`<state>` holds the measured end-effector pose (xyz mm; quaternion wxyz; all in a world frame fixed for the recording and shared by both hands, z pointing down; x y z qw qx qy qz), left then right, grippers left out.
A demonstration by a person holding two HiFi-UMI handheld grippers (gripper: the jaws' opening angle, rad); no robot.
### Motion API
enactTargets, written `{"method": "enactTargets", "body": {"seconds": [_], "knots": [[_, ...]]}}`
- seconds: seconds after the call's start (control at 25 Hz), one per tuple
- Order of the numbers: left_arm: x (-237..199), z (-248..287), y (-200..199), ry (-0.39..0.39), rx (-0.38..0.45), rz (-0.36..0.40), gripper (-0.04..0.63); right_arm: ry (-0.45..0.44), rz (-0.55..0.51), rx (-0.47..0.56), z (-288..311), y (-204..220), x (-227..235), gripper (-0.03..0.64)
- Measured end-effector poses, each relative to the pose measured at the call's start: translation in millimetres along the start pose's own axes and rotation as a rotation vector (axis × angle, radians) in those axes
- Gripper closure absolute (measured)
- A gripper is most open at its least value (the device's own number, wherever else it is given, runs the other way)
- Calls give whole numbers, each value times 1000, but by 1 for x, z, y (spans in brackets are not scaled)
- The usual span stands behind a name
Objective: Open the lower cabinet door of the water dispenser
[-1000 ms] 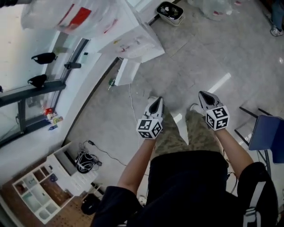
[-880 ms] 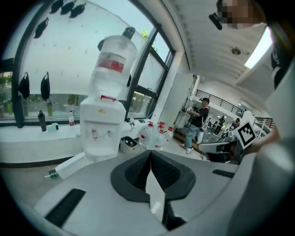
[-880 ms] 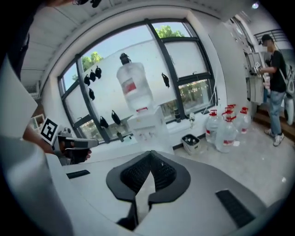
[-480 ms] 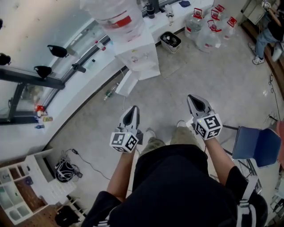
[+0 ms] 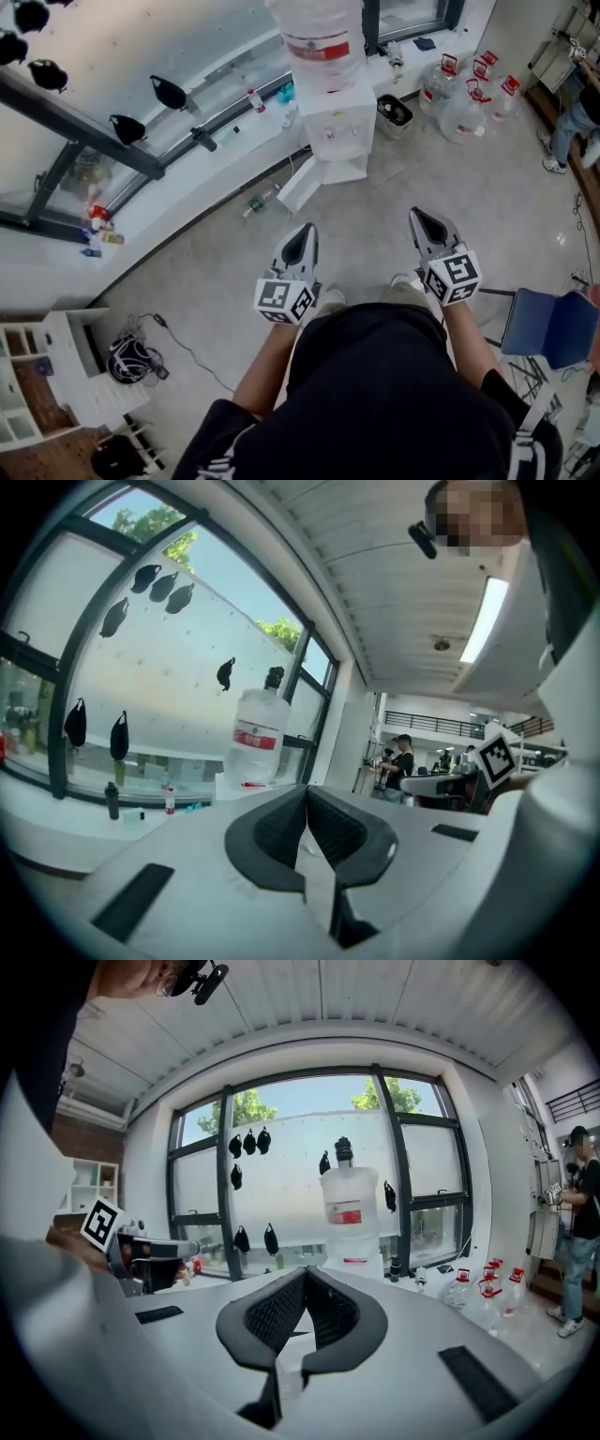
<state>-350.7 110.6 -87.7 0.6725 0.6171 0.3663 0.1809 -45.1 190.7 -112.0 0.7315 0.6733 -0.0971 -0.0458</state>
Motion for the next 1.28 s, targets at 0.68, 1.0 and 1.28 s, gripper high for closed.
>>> {"method": "enactTargets", "body": {"seconds": [0.68,1.0,1.28], "knots": [[-37,-24,-13,-6,33,7,591,3,-19,65,21,-5,-56,618],[-52,-25,-14,10,40,-24,591,18,8,64,28,2,-68,618],[-65,-25,-21,0,59,-27,591,17,-4,76,41,-3,-74,618]]}}
Point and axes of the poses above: the fingertips, and each gripper's own axes: z forward along the fingers, x to its right, y out of its underside, the point moved 10 cm from there along -z, backward along the fingers, and after that the axes turned 10 degrees about x, right-handed, at the moved point
